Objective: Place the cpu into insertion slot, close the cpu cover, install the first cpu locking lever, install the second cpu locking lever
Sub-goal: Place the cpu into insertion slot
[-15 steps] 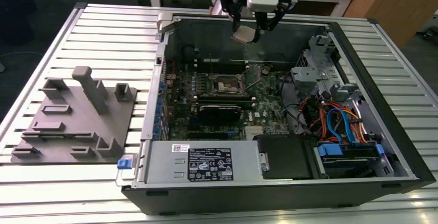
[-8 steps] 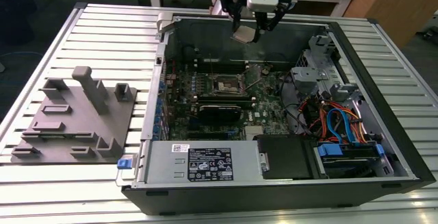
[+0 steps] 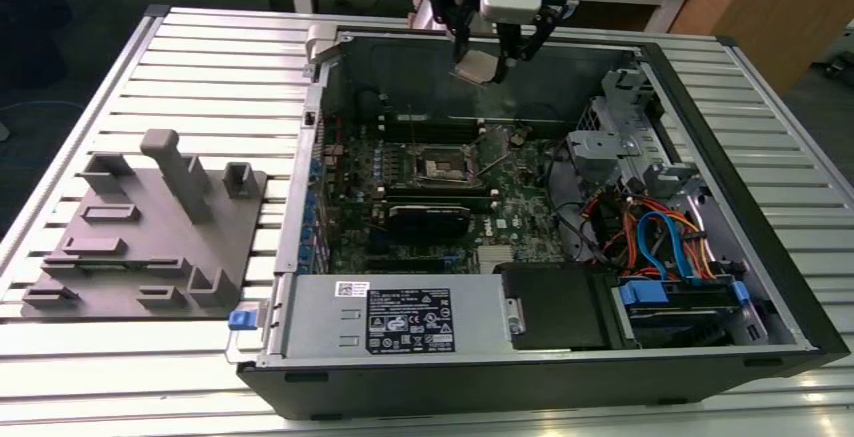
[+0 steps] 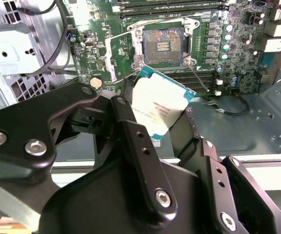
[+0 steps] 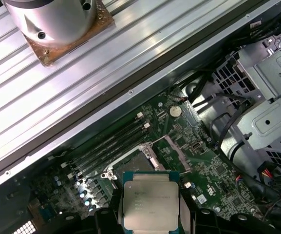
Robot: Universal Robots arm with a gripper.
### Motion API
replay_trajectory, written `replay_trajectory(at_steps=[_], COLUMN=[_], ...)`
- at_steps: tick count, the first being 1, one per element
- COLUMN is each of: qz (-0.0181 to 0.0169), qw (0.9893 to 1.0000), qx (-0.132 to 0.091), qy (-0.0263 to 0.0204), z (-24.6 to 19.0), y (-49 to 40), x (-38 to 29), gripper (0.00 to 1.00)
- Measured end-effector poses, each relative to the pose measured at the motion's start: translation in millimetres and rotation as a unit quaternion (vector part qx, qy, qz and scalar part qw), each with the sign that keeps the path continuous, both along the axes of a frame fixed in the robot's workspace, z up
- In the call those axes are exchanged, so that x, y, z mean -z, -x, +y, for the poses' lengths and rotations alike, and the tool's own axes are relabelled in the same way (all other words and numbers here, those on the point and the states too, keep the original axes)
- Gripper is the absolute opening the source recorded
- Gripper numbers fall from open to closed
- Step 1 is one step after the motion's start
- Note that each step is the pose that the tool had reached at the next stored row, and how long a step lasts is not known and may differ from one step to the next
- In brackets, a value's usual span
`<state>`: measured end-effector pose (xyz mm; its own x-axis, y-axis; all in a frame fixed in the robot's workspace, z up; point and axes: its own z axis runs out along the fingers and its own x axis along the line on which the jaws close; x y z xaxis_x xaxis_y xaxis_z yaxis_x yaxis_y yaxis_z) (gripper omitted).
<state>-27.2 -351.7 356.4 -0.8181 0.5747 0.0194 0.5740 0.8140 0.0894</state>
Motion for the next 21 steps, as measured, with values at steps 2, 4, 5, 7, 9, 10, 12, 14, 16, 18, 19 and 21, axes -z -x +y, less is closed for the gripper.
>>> replay_trajectory(at_steps=[2,4,5,7,9,10,12,14,16,18,19,21], qz=[0.0,0.0,0.0,0.0,0.0,0.0,0.0,0.0,0.0,0.0,0.0,0.0], qw=[1.0,0.9999,0.9999,0.9998,0.9995,0.9994,0.9989,0.9983,0.9976,0.9973,0.9973,0.9972], qx=[0.005,0.011,0.014,0.021,0.03,0.035,0.046,0.059,0.069,0.074,0.074,0.074], qy=[0.0,0.0,0.0,0.0,0.0,0.0,0.0,0.0,0.0001,0.0,0.0,0.0], z=[0.0,0.1,0.1,0.1,0.1,0.1,0.1,0.1,0.2,0.2,0.2,0.2], y=[0.0,0.0,0.0,0.0,0.0,0.0,0.0,0.0,0.1,0.1,0.1,0.1], x=[0.1,0.2,0.2,0.3,0.5,0.6,0.9,1.1,1.2,1.3,1.3,1.3], gripper=[0.54,0.54,0.54,0.54,0.54,0.54,0.54,0.54,0.54,0.54,0.54,0.54])
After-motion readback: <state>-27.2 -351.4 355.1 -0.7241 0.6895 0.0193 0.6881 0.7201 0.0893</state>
